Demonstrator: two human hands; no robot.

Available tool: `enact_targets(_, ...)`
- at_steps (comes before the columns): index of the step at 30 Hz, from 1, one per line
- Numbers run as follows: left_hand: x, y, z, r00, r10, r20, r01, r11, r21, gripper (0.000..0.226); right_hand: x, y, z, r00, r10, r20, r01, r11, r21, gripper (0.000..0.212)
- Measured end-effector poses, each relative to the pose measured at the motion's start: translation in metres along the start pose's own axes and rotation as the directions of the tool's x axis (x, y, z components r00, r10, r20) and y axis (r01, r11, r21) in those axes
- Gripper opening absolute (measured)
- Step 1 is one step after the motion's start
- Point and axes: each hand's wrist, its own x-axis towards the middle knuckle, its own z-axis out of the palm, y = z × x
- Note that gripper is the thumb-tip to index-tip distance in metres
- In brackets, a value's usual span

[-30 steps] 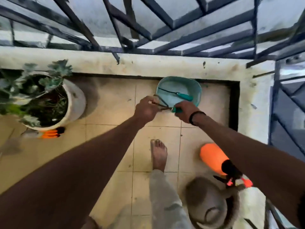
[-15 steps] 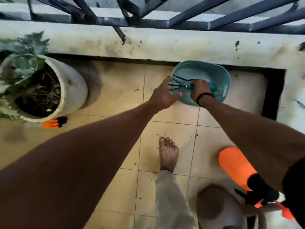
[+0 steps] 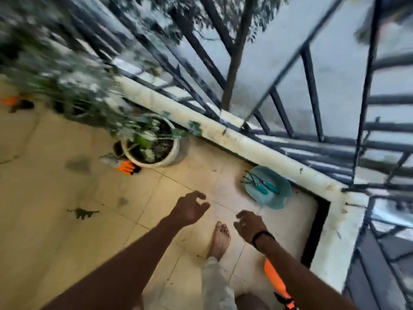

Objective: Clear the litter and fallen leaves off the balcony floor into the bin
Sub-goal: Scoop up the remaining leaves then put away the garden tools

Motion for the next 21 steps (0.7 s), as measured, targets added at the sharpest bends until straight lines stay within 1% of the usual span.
enact_targets(2,-0.052,-0.026,-0.038,0.999,-0.021,-0.041,0.018,0.998,-0.066,0.031,-0.049,-0.047,-0.001,0.998,-0.062,0.021,0.063,0.995,-0.081,0.031)
enact_targets(5,-0.127,-0.078,-0.093,0.992,-0.019,-0.125,-0.002,0.987,-0.163,0.031,-0.105,-0.127,0.002,0.993,-0.116,-0.003,0.115,0.983,-0.142,0.028)
enact_targets(8,-0.203,-0.143,-0.15,0.975,-0.049,-0.216,-0.006,0.969,-0.245,0.031,-0.172,-0.235,0.017,0.968,-0.238,-0.074,0.219,0.955,-0.201,0.032)
enact_targets(11,-0.286,-0.222,-0.2,0.936,-0.151,-0.319,0.027,0.932,-0.361,0.031,-0.245,-0.351,0.06,0.93,-0.354,-0.096,0.332,0.923,-0.196,0.025)
enact_targets(13,-0.329,-0.269,-0.227,0.897,-0.204,-0.392,0.011,0.896,-0.443,0.028,-0.277,-0.41,0.098,0.895,-0.44,-0.069,0.422,0.888,-0.186,0.016)
enact_targets(15,-0.372,-0.325,-0.252,0.85,-0.268,-0.453,-0.019,0.844,-0.535,0.026,-0.298,-0.466,0.15,0.846,-0.532,-0.043,0.522,0.841,-0.139,0.025)
enact_targets(16,-0.392,-0.355,-0.261,0.827,-0.31,-0.469,-0.025,0.813,-0.581,0.025,-0.316,-0.496,0.178,0.834,-0.552,-0.014,0.548,0.83,-0.102,0.031)
enact_targets(18,-0.421,-0.404,-0.268,0.791,-0.386,-0.475,-0.028,0.752,-0.658,0.019,-0.349,-0.541,0.22,0.832,-0.551,0.063,0.551,0.834,0.008,0.033)
enact_targets(20,-0.437,-0.47,-0.27,0.739,-0.5,-0.453,-0.041,0.637,-0.77,0.019,-0.375,-0.585,0.265,0.803,-0.568,0.178,0.573,0.819,0.031,0.035)
enact_targets(21,-0.449,-0.49,-0.272,0.715,-0.538,-0.447,-0.06,0.589,-0.806,0.021,-0.384,-0.602,0.28,0.779,-0.584,0.228,0.597,0.802,0.014,0.036)
